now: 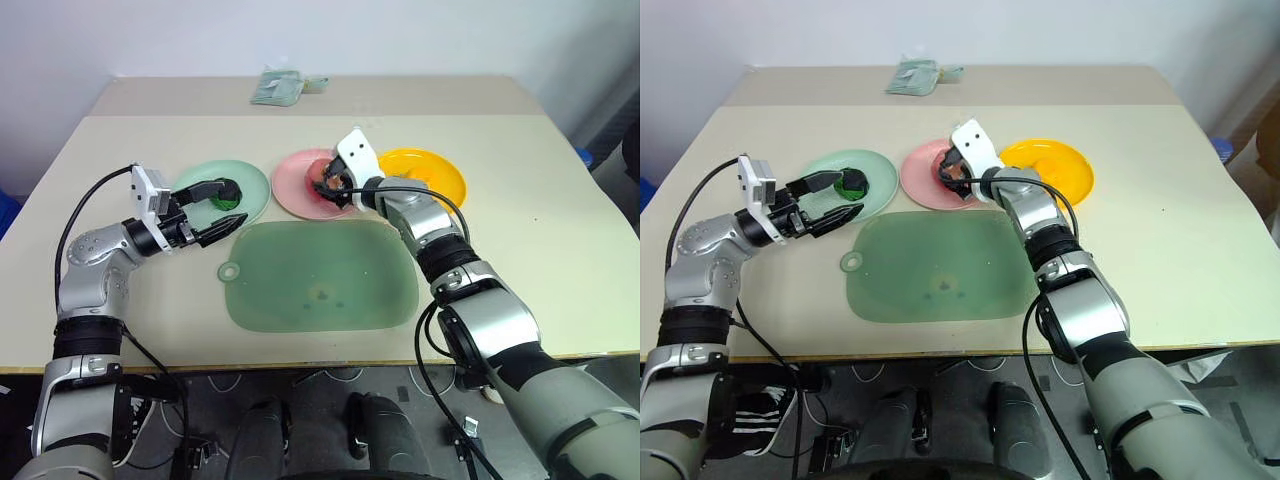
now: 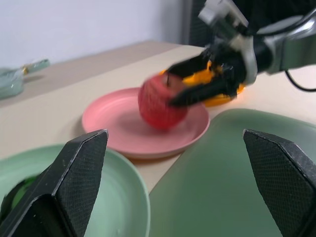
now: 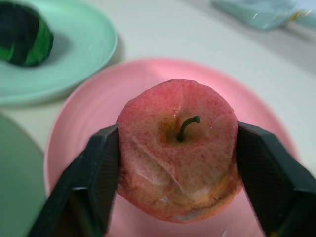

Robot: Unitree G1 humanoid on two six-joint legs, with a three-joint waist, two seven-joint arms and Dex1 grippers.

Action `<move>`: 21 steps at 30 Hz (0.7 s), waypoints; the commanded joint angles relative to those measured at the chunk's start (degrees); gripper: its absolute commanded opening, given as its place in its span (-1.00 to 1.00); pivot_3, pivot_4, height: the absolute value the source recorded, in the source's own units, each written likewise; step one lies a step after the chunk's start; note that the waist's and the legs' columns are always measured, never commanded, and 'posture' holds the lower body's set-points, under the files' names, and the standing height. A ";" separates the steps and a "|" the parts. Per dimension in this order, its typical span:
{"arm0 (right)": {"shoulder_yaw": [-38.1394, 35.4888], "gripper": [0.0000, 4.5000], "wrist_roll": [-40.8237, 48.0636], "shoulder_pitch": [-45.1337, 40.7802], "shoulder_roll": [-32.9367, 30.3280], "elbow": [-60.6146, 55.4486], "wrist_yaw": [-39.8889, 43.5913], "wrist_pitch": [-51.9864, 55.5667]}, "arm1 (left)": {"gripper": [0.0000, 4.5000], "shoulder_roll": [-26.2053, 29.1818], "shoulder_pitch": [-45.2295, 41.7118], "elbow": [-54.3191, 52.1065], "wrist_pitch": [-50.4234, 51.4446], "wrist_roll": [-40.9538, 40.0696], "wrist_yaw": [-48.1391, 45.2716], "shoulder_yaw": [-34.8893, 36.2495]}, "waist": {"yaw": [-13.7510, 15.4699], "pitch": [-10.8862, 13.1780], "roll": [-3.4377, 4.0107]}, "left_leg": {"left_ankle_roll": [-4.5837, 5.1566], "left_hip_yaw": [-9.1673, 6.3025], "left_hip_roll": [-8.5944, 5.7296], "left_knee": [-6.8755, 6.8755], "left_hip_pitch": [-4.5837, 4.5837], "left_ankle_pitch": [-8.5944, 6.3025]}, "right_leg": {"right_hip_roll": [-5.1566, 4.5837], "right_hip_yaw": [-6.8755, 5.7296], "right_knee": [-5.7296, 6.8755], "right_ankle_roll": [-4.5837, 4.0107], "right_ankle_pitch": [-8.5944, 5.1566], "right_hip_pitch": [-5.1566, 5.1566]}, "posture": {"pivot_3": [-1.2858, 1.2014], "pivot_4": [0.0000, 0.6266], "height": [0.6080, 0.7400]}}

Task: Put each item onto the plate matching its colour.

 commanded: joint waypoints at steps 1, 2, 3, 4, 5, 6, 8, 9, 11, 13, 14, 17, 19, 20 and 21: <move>-2.66 0.99 0.96 -2.72 0.40 -1.62 1.39 -1.14 | 1.00 1.09 0.49 -2.54 0.54 -0.71 -0.08 0.91 | -0.04 0.00 0.01 | 0.00 0.00 0.00 0.00 0.01 0.00 | 0.00 0.00 0.02 0.00 0.00 0.00 | 0.03 -0.52 1.00; -3.10 0.99 0.83 -2.78 0.03 -2.74 0.98 -2.35 | 1.00 1.15 0.46 -2.52 0.56 -0.77 -0.37 0.90 | -0.04 0.00 0.01 | -0.01 -0.01 0.01 0.00 0.01 0.00 | 0.01 0.00 0.03 0.00 0.00 -0.01 | 0.03 -0.52 1.00; -4.05 0.99 1.34 -2.79 -0.29 -4.08 1.00 -2.92 | 1.00 1.22 0.40 -2.56 0.74 -0.96 -0.79 0.89 | -0.03 0.01 0.01 | -0.01 -0.01 0.01 0.00 0.02 0.00 | 0.01 0.00 0.04 0.00 0.00 -0.01 | 0.03 -0.52 1.00; -5.24 0.99 2.27 -2.78 -0.60 -5.49 1.33 -2.54 | 1.00 1.31 0.31 -2.57 0.95 -1.27 -1.39 0.93 | -0.03 0.01 0.02 | -0.01 -0.01 0.01 0.00 0.02 0.01 | 0.01 0.00 0.04 0.00 0.00 -0.01 | 0.03 -0.52 1.00; -6.53 0.99 3.45 -2.59 -0.93 -7.18 1.95 -1.83 | 1.00 1.32 0.20 -2.54 0.69 -1.63 -2.19 1.06 | -0.02 0.01 0.02 | -0.01 -0.01 0.01 0.00 0.02 0.01 | 0.01 0.00 0.04 0.00 0.00 -0.01 | 0.03 -0.52 1.00; -7.99 0.99 5.05 -1.67 -1.77 -10.64 3.15 -1.44 | 1.00 1.50 0.08 -2.35 0.67 -1.84 -2.79 1.15 | -0.01 0.02 0.03 | -0.01 -0.01 0.01 0.00 0.01 0.01 | 0.01 0.00 0.03 0.00 0.00 -0.01 | 0.03 -0.52 1.00; -10.24 0.99 7.58 0.30 -3.15 -16.67 5.02 -0.44 | 1.00 1.51 -0.02 -2.41 0.49 -2.33 -3.91 1.34 | 0.14 0.02 0.04 | -0.01 -0.01 0.01 -0.02 0.00 0.00 | 0.01 0.00 0.02 0.00 0.00 -0.01 | 0.03 -0.52 1.00; -11.36 0.99 10.66 3.83 -4.91 -24.07 8.40 1.54 | 1.00 1.52 -0.14 -2.63 1.04 -3.12 -5.11 1.40 | 0.45 0.02 0.03 | -0.01 -0.02 0.00 -0.02 0.00 0.01 | 0.01 0.00 0.01 0.00 0.00 -0.01 | 0.03 -0.52 1.00; -12.92 0.99 16.87 12.19 -8.79 -39.22 15.07 4.93 | 1.00 1.61 -0.14 -3.70 2.70 -5.41 -8.31 1.29 | 0.97 -0.01 -0.02 | -0.01 -0.11 0.00 -0.05 -0.01 0.00 | -0.02 -0.07 -0.03 0.04 -0.02 0.06 | 0.03 -0.52 1.00; -13.06 0.99 21.28 19.90 -13.39 -51.01 19.93 9.24 | 1.00 1.81 -0.35 -4.33 4.95 -7.26 -10.35 1.22 | 1.46 -0.02 -0.04 | 0.03 -0.16 -0.06 -0.08 -0.02 -0.03 | -0.15 -0.15 -0.08 0.12 -0.08 0.13 | 0.03 -0.52 1.00; -13.33 0.99 22.40 23.66 -15.56 -55.89 21.21 9.90 | 1.00 2.06 -0.43 -4.39 5.31 -7.76 -11.73 1.10 | 1.39 0.00 -0.01 | 0.06 -0.11 -0.12 -0.06 -0.01 -0.05 | -0.20 -0.13 -0.08 0.16 -0.10 0.14 | 0.03 -0.52 1.00; -16.07 0.99 27.33 32.94 -21.43 -66.49 23.83 14.19 | 1.00 2.46 -1.06 -4.08 7.11 -8.85 -14.66 0.47 | 1.38 0.03 0.05 | 0.07 -0.03 -0.16 0.00 0.01 -0.05 | -0.26 -0.12 -0.10 0.16 -0.11 0.13 | 0.03 -0.52 1.00; -18.66 0.99 29.70 38.86 -25.12 -71.57 25.04 15.82 | 1.00 2.63 -1.61 -3.05 7.42 -8.06 -16.17 -0.50 | 1.15 0.04 0.06 | 0.06 -0.02 -0.15 0.00 0.05 -0.04 | -0.23 -0.12 -0.08 0.14 -0.11 0.12 | 0.03 -0.52 1.00; -20.26 0.99 30.78 41.36 -26.52 -73.20 25.53 16.02 | 1.00 2.36 -1.77 -2.92 7.12 -7.71 -16.57 -0.86 | 1.13 0.04 0.06 | 0.05 -0.03 -0.14 0.04 0.10 -0.04 | -0.21 -0.12 -0.05 0.11 -0.11 0.13 | 0.03 -0.52 1.00; -21.88 0.99 31.88 44.38 -28.19 -75.23 25.83 16.97 | 1.00 2.42 -2.27 -1.95 7.73 -7.58 -17.23 -1.22 | 1.19 0.03 0.05 | 0.03 -0.05 -0.13 0.04 0.11 -0.03 | -0.19 -0.12 -0.04 0.05 -0.14 0.13 | 0.03 -0.52 1.00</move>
